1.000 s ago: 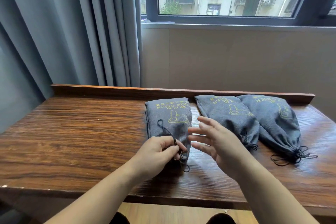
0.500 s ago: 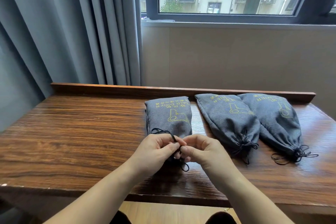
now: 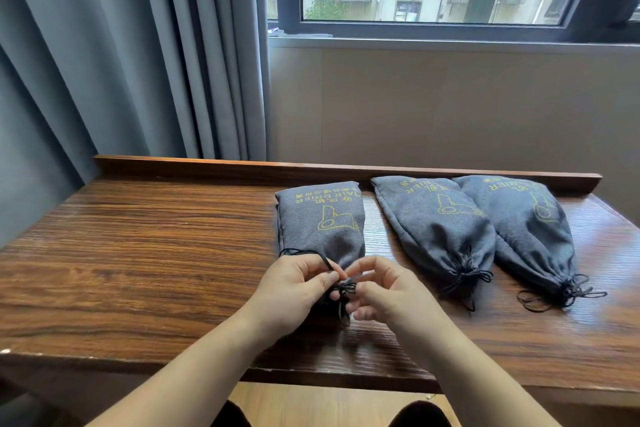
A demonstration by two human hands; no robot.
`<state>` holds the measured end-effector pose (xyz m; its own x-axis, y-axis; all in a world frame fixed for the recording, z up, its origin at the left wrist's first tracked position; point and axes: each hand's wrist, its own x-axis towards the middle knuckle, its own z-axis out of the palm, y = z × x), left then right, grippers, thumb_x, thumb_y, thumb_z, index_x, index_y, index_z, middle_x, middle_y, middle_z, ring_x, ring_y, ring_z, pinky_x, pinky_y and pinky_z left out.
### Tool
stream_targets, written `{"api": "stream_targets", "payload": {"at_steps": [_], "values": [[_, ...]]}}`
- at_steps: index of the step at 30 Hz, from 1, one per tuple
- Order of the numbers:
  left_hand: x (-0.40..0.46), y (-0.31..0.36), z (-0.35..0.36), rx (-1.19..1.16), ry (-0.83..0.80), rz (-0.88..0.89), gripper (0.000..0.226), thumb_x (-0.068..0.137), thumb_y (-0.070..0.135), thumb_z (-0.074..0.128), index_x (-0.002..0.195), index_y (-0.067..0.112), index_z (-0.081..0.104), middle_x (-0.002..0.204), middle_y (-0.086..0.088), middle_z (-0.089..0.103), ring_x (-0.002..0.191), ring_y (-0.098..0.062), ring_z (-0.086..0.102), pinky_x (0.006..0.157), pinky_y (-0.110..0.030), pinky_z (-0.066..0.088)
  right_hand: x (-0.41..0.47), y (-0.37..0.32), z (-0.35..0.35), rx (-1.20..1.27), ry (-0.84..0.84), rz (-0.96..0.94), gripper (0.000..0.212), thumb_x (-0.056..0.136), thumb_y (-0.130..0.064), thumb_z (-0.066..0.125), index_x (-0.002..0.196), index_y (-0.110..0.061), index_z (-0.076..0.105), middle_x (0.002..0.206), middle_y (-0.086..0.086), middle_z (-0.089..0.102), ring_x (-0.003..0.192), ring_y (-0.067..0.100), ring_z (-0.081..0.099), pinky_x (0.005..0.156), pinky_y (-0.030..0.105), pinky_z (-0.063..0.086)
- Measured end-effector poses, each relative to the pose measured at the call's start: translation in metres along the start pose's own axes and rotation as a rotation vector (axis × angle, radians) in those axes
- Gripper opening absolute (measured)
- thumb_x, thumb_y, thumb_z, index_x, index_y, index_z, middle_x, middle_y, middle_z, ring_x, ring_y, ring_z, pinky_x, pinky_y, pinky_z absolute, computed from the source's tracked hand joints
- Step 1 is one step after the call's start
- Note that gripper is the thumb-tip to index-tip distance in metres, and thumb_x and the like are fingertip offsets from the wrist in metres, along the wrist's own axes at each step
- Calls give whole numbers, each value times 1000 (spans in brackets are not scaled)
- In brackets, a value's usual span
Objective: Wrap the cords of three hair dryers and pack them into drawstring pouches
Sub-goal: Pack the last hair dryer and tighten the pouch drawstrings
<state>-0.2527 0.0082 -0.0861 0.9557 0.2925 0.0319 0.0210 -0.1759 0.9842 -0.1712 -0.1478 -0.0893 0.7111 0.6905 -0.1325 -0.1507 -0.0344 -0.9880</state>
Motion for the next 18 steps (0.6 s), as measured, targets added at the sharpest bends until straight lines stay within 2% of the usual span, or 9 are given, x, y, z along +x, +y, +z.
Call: {"api": "stream_targets", "payload": {"at_steps": [2,5,11,14,18], "values": [[0,0,0,-17,0,-4,17,97,-2,56,92,5,71,64,3,64,64,-7,58,67,-18,48,-2,-1,3,-131,-19,-76,21,93,9,50,101,-4,65,79,10,69,66,15,63,61,25,55],[-1,0,0,-36,-7,8,16,97,-1,55,93,1,71,68,-2,64,67,-10,58,68,-21,50,-2,-2,4,-191,-2,-128,9,92,-3,65,99,-8,68,80,9,73,67,14,63,63,27,53],[-2,-2,-4,17,-7,25,20,99,4,56,89,11,72,74,-4,68,72,-12,62,75,-27,50,-2,-3,3,-150,53,-87,9,92,0,64,87,-2,71,66,6,71,58,14,60,54,20,49],[-2,-2,-4,-23,1,6,25,99,3,54,85,15,71,76,-6,68,71,-15,63,76,-33,51,-3,-2,3,-119,0,-45,8,93,1,62,90,-2,69,77,15,72,58,15,60,54,22,49],[-2,0,-4,41,16,25,17,97,10,58,89,10,73,81,-14,72,76,-14,63,78,-36,52,-2,-3,6,-209,-25,-82,11,89,-2,68,94,-9,75,76,9,74,59,16,60,57,22,49]]}}
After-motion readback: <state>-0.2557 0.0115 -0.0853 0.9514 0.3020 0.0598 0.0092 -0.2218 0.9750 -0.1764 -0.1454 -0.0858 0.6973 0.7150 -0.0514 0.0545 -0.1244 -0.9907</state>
